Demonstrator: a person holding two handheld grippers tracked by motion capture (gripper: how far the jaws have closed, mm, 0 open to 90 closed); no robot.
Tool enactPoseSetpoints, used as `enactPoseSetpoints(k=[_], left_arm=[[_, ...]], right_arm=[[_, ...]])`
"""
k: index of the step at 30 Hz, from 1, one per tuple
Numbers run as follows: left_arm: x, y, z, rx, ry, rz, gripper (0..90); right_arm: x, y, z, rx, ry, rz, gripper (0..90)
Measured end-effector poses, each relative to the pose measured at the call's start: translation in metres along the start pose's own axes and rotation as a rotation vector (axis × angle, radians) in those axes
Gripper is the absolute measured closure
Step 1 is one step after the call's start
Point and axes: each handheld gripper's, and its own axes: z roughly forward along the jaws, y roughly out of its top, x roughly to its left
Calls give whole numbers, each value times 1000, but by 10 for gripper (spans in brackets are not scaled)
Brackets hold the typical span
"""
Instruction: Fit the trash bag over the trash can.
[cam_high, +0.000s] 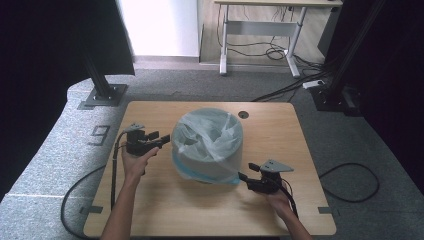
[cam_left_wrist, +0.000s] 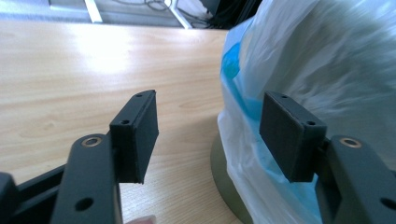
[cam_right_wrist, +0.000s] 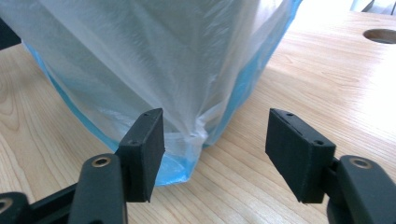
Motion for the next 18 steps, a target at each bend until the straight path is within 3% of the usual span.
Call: enactPoseSetpoints(k=[7, 11, 18], left_arm=[[-10, 15, -23, -17, -19, 50, 306], [-17, 26, -35, -18, -80, 56, 286], [-40, 46, -46, -15, -134, 128, 284]], right_arm=[[-8, -1, -12, 0, -2, 24, 320], [-14, -4, -21, -4, -4, 29, 313], [-24, -7, -30, -14, -34, 60, 313]])
